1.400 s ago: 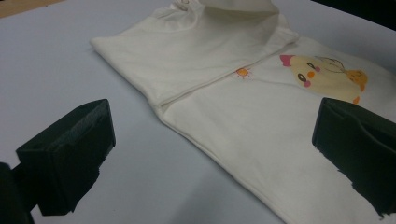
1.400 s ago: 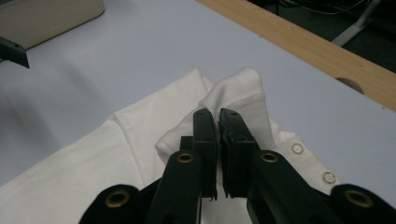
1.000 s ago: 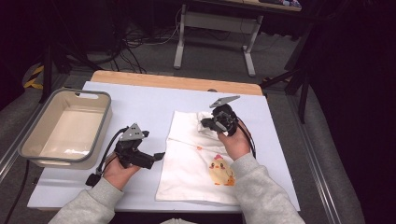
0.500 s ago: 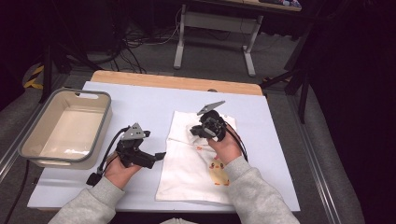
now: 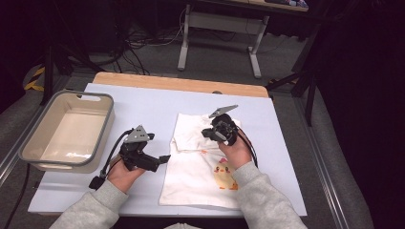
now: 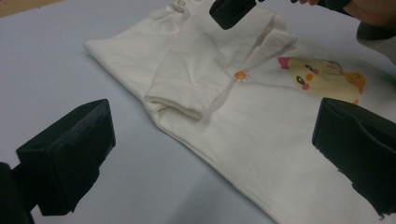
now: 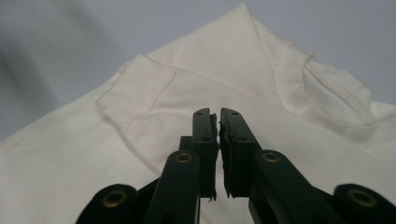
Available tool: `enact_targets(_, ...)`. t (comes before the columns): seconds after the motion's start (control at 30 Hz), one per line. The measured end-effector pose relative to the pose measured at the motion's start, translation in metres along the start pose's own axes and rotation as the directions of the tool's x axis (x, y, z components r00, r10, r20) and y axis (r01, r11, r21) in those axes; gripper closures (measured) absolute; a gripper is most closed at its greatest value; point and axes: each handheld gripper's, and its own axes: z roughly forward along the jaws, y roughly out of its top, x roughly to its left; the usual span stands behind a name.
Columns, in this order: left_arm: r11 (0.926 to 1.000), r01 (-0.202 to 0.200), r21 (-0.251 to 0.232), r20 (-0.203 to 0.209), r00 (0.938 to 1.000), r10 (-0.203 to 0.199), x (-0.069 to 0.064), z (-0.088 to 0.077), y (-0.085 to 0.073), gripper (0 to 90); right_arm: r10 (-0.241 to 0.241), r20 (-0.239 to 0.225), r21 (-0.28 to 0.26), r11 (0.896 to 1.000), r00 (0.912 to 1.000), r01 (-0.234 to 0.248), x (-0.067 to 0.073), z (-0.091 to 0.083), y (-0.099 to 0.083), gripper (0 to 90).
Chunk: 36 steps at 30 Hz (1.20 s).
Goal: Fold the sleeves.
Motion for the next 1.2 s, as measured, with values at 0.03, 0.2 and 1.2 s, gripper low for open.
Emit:
enact_targets(0.03, 1.0000, 0.002, 0.002, 0.001, 1.0000, -0.002, 0.001, 0.000, 0.000, 0.3, 0.005, 0.002, -0.001, 1.000, 1.0000, -0.005, 0.000, 0.000, -0.001, 84.4)
enact_targets(0.2, 1.0000, -0.006, -0.004, -0.005, 1.0000, 0.006, 0.003, 0.002, 0.002, 1.0, 0.018, 0.034, -0.035, 0.999, 0.9992, -0.017, -0.010, -0.012, -0.010, 68.6)
enact_targets(1.2, 0.9950, 0.084, 0.054, -0.160, 0.9842, -0.075, 0.034, 0.059, 0.044, 11.7, 0.203, 0.133, -0.152, 0.971, 0.9701, -0.182, -0.085, -0.057, -0.061, 20.8)
